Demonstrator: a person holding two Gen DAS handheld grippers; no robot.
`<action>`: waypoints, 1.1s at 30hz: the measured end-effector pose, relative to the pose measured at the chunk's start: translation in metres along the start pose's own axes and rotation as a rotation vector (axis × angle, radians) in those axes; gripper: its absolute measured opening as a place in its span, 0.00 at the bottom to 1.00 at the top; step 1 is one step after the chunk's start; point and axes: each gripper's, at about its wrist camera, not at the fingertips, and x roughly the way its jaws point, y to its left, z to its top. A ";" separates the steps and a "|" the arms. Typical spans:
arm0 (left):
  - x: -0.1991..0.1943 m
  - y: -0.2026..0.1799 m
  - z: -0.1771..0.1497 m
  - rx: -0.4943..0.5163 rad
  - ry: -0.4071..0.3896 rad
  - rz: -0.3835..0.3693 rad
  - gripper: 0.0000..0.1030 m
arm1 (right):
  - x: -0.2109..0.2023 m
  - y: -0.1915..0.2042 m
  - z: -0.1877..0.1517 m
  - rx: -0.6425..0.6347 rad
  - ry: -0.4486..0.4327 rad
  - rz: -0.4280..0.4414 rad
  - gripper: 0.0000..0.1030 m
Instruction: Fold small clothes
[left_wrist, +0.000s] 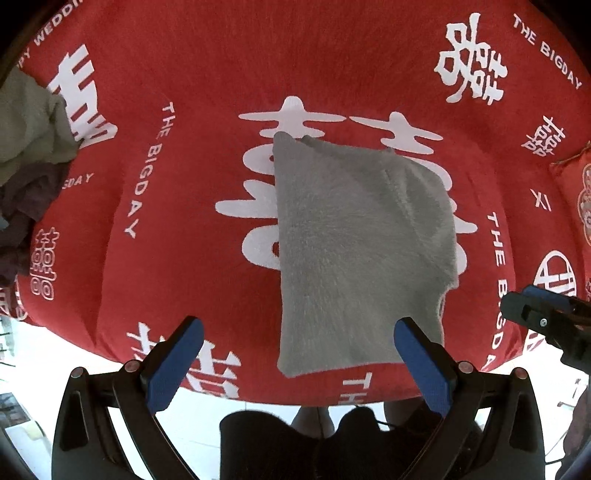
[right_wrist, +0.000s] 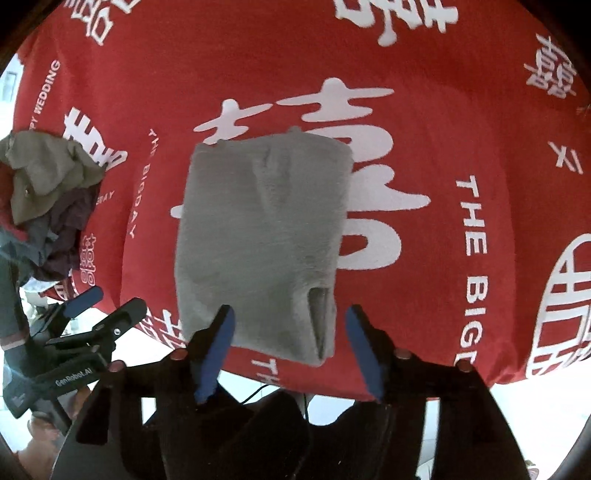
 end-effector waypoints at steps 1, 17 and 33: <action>-0.004 -0.002 -0.001 0.008 0.006 0.003 1.00 | -0.004 0.005 -0.001 -0.004 -0.005 -0.003 0.76; -0.044 -0.005 -0.013 -0.002 0.005 0.021 1.00 | -0.051 0.035 -0.008 0.009 -0.054 -0.144 1.00; -0.056 -0.005 -0.014 -0.010 -0.002 0.076 1.00 | -0.059 0.041 -0.009 0.040 -0.024 -0.179 1.00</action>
